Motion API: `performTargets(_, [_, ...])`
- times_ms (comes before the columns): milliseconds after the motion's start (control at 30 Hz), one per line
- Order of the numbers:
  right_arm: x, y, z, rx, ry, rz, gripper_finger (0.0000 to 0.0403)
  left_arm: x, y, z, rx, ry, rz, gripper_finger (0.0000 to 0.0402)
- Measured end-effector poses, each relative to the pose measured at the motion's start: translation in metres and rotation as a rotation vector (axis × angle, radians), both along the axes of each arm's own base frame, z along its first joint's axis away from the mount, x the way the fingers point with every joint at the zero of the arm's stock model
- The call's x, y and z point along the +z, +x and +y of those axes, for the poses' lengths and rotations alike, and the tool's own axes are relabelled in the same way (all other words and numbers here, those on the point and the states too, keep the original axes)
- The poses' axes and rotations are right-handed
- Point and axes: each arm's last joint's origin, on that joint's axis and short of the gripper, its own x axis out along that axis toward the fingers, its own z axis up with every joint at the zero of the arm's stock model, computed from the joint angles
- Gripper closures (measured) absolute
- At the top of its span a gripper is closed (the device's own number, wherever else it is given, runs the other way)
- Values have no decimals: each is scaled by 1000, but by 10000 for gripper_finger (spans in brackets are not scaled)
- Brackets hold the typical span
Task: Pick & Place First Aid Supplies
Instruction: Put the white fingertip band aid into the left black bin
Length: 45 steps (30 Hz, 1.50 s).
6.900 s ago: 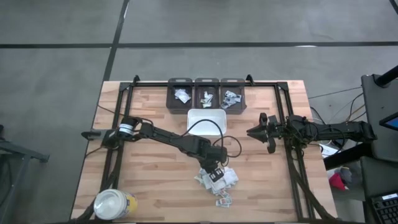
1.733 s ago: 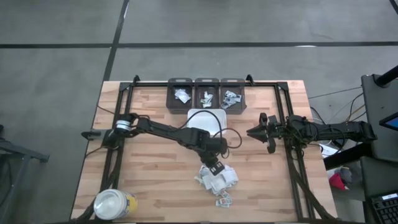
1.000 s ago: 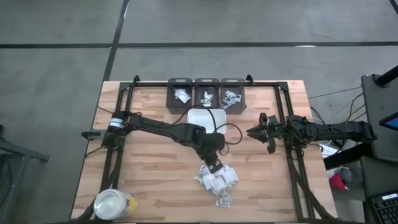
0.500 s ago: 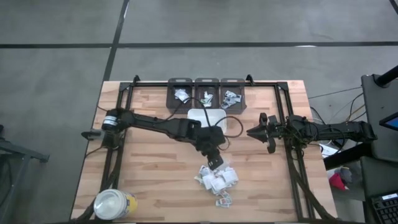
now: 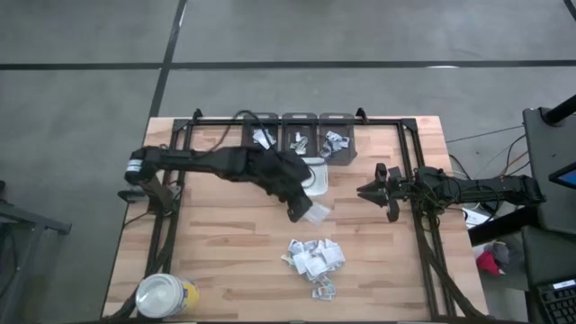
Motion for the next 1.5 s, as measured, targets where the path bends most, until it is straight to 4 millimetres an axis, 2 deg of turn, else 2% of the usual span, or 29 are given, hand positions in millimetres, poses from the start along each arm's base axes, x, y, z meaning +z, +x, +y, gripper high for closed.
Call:
performTargets(333, [0, 0, 0, -1, 0, 0, 329, 30, -33, 46, 130, 83, -42, 402])
performTargets(600, [0, 0, 0, -1, 0, 0, 337, 37, -49, 95, 233, 159, -59, 402])
performTargets(833, [0, 0, 0, -1, 0, 0, 327, 36, -67, 148, 345, 217, -30, 401])
performTargets(1133, [0, 0, 0, -1, 0, 0, 318, 30, -107, 210, 464, 232, 71, 402])
performTargets(1333, [0, 0, 0, -1, 0, 0, 327, 26, -130, 234, 527, 243, 134, 401])
performTargets(1500, [0, 0, 0, -1, 0, 0, 335, 24, -142, 245, 578, 273, 187, 401])
